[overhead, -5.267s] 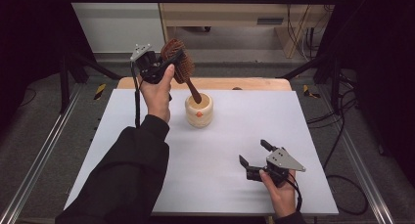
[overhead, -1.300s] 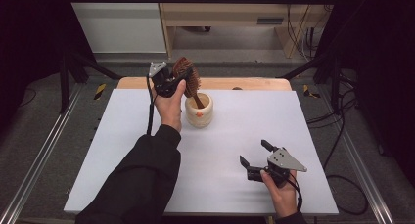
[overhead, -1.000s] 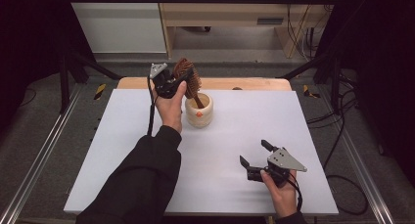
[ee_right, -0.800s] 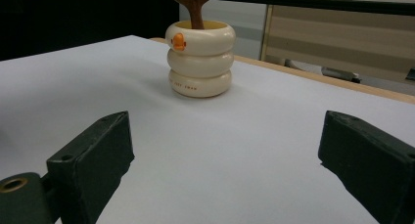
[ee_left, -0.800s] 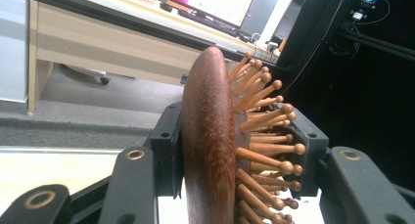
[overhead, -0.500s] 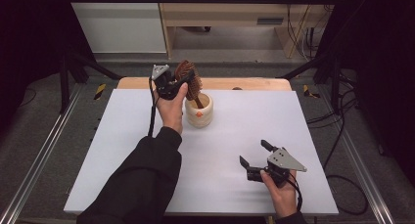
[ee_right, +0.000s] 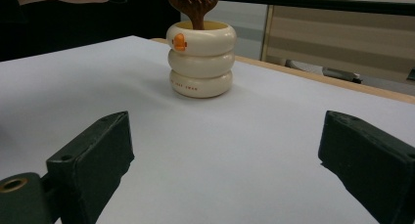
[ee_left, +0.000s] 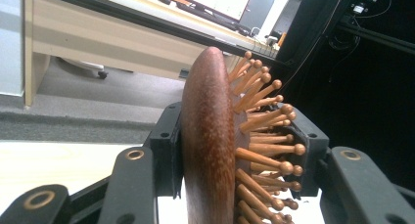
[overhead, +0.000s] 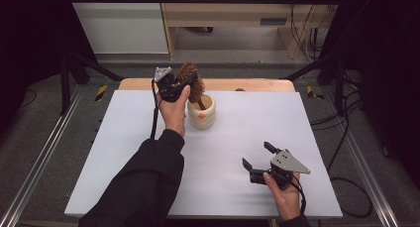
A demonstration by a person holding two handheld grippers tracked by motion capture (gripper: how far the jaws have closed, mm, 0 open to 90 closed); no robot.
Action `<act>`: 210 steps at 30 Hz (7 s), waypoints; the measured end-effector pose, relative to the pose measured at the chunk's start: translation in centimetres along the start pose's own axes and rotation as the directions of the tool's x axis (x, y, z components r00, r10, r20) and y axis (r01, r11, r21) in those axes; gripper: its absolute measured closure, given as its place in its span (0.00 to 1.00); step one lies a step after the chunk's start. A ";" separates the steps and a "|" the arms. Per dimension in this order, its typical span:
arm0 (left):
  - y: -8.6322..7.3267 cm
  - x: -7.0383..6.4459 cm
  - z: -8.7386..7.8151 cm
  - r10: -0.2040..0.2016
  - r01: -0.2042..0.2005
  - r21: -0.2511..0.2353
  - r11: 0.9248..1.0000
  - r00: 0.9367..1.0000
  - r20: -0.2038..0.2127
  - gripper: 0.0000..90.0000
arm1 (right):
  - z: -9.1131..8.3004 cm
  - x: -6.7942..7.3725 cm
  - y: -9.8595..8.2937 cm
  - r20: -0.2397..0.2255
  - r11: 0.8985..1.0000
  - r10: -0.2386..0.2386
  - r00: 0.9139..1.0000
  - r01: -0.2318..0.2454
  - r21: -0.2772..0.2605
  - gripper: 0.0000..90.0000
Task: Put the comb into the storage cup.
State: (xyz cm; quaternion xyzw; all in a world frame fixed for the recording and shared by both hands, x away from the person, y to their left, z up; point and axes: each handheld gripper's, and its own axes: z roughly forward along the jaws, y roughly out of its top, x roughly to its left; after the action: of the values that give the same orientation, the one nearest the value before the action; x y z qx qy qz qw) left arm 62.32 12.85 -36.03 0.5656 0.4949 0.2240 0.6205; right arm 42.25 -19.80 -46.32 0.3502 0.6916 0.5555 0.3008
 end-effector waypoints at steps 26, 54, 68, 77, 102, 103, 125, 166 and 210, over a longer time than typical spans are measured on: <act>-0.9 -0.3 0.2 -0.015 0.015 0.012 1.000 1.000 0.007 0.56 | 0.1 0.0 -0.1 -0.001 1.000 0.005 1.000 -0.005 0.004 0.07; -1.0 0.1 0.3 -0.024 0.023 0.011 1.000 1.000 0.002 0.55 | 0.1 -0.1 -0.1 -0.006 1.000 0.004 1.000 -0.004 0.006 0.07; -1.1 0.4 0.2 -0.025 0.025 0.012 1.000 1.000 0.008 0.54 | 0.2 0.0 -0.1 -0.008 1.000 0.005 1.000 -0.005 0.007 0.07; -1.1 0.8 0.1 -0.039 0.039 0.012 0.999 0.999 0.009 0.54 | 0.2 0.0 -0.2 -0.009 1.000 0.008 1.000 -0.008 0.009 0.07; -1.2 1.8 -0.1 -0.062 0.062 0.019 0.998 0.998 0.010 0.52 | 0.2 0.0 -0.2 -0.015 1.000 0.011 1.000 -0.011 0.011 0.07; -1.2 1.9 -0.1 -0.061 0.061 0.019 0.998 0.998 0.010 0.52 | 0.2 0.0 -0.2 -0.016 1.000 0.011 1.000 -0.011 0.011 0.07; -1.5 2.3 -0.4 -0.070 0.070 0.010 0.997 0.998 -0.002 0.50 | 0.3 0.1 -0.2 -0.019 1.000 0.012 1.000 -0.012 0.012 0.06; -1.7 2.5 -0.1 -0.071 0.071 0.009 0.997 0.997 -0.023 0.47 | 0.4 0.1 -0.3 -0.022 1.000 0.014 1.000 -0.013 0.018 0.06; -2.0 2.5 -0.1 -0.063 0.064 0.009 0.998 0.998 -0.020 0.35 | 0.4 0.2 -0.3 -0.024 1.000 0.010 1.000 -0.010 0.021 0.06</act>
State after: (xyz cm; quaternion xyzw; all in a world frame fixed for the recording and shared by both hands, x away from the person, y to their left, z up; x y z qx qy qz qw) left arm 62.66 14.45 -38.73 0.5504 0.5196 0.2072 0.6198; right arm 42.42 -19.51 -46.70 0.3501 0.6991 0.5540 0.2860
